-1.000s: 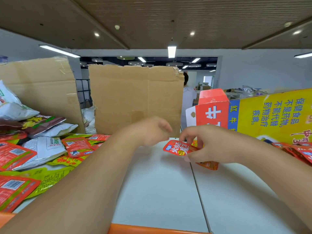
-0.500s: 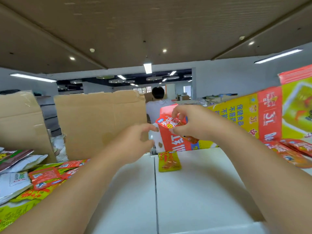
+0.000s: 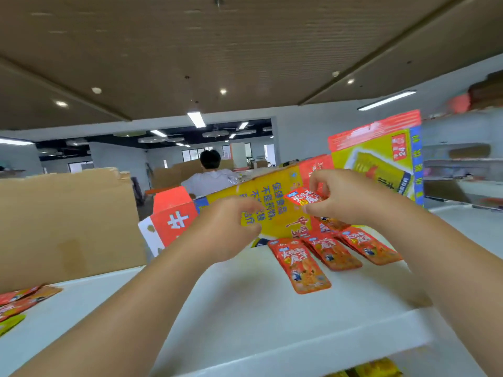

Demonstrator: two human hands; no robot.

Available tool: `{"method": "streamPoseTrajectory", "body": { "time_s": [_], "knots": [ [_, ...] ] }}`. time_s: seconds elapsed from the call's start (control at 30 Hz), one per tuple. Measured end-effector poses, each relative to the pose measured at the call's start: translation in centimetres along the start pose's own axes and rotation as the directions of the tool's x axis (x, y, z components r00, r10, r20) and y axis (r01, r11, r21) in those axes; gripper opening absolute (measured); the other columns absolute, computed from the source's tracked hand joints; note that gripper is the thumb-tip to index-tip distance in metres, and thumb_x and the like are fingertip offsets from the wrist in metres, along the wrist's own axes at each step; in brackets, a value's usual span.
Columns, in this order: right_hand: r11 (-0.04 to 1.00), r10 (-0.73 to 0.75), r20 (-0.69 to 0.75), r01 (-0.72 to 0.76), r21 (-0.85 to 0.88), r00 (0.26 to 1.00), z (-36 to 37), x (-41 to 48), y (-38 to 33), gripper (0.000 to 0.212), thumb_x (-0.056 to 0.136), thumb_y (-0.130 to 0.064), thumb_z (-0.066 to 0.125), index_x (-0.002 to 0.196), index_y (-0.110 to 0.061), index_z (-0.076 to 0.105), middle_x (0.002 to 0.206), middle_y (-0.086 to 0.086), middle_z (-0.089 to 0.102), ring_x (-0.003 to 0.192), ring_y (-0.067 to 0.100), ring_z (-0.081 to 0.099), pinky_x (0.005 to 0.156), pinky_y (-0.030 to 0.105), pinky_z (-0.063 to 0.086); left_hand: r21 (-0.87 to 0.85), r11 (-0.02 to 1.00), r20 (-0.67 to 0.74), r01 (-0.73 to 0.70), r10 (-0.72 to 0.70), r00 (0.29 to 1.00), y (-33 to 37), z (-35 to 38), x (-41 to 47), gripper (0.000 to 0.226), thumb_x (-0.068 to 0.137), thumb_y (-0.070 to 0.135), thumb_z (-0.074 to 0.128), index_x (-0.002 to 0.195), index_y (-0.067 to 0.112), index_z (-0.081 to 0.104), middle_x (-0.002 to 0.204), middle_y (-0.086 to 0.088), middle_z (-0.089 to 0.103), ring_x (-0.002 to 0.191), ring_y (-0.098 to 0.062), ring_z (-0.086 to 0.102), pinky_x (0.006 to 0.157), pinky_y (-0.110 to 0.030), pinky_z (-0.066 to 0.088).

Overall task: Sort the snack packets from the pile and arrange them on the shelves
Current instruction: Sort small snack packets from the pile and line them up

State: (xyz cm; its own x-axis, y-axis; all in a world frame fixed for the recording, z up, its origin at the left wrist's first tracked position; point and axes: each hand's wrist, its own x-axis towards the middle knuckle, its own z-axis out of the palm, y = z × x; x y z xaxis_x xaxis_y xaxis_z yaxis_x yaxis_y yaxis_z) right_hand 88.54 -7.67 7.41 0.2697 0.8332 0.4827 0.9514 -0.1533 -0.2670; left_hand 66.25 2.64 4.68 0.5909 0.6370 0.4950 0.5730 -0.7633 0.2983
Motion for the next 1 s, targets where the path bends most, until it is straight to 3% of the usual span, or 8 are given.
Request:
{"method": "streamPoseTrajectory", "body": {
  "time_s": [0.13,0.27,0.4,0.5,0.77,1.0],
  "knots": [
    [0.995,0.070,0.048,-0.066,-0.071,0.996,0.7,-0.3,4.7,0.037,0.077,-0.056,0.071,0.091,-0.026,0.053,0.088,-0.005,0.059,0.077,0.015,0.056,0.068,0.032,0.050,-0.042,0.998,0.002,0.046,-0.046,0.999,3.2,4.1,2.7,0.030,0.093,0.034,0.065,0.121,0.042,0.066,0.130,0.014,0.061,0.107,-0.011,0.061,0.080,-0.025,0.050],
    [0.992,0.088,0.138,-0.074,-0.105,0.987,2.4,0.3,7.0,0.038,0.079,-0.055,0.068,0.078,-0.027,0.042,0.082,-0.005,0.051,0.078,0.018,0.053,0.054,0.030,0.033,-0.044,0.995,0.009,0.093,-0.093,0.996,5.2,7.5,4.3,0.031,0.093,0.036,0.065,0.124,0.039,0.067,0.127,0.017,0.063,0.106,-0.010,0.061,0.083,-0.023,0.047],
    [0.992,0.068,0.151,-0.050,-0.117,0.986,4.0,1.1,7.3,0.035,0.080,-0.054,0.065,0.087,-0.024,0.050,0.084,-0.002,0.055,0.081,0.021,0.056,0.056,0.032,0.036,0.093,0.992,-0.039,0.082,-0.079,0.996,4.6,8.6,3.8,0.032,0.093,0.035,0.065,0.125,0.038,0.066,0.129,0.015,0.063,0.112,-0.012,0.060,0.091,-0.027,0.048],
    [0.996,0.053,0.138,-0.042,-0.078,0.989,5.6,0.7,7.4,0.033,0.079,-0.054,0.065,0.082,-0.028,0.045,0.087,-0.003,0.057,0.083,0.022,0.057,0.063,0.032,0.041,0.105,0.989,-0.030,0.106,-0.103,0.994,3.3,8.5,3.1,0.027,0.095,0.033,0.064,0.122,0.036,0.068,0.127,0.015,0.063,0.103,-0.008,0.059,0.084,-0.024,0.044],
    [0.998,0.021,0.180,-0.009,-0.067,0.984,6.8,-0.2,7.5,0.034,0.080,-0.052,0.066,0.077,-0.026,0.043,0.077,-0.007,0.053,0.068,0.012,0.051,0.055,0.030,0.037,0.094,0.988,-0.007,0.122,-0.122,0.993,2.8,8.8,2.6,0.008,0.095,0.034,0.064,0.094,0.041,0.066,0.102,0.019,0.065,0.089,0.001,0.058,0.065,-0.014,0.039],
    [0.998,0.017,0.211,-0.003,-0.067,0.977,7.5,0.0,7.5,0.032,0.081,-0.057,0.063,0.081,-0.029,0.047,0.082,-0.011,0.055,0.081,0.017,0.058,0.072,0.032,0.051,0.064,0.989,0.036,0.130,-0.133,0.991,2.7,8.5,2.6,0.009,0.096,0.031,0.063,0.092,0.037,0.068,0.089,0.028,0.060,0.084,0.006,0.057,0.062,-0.011,0.039]
  ]
}}
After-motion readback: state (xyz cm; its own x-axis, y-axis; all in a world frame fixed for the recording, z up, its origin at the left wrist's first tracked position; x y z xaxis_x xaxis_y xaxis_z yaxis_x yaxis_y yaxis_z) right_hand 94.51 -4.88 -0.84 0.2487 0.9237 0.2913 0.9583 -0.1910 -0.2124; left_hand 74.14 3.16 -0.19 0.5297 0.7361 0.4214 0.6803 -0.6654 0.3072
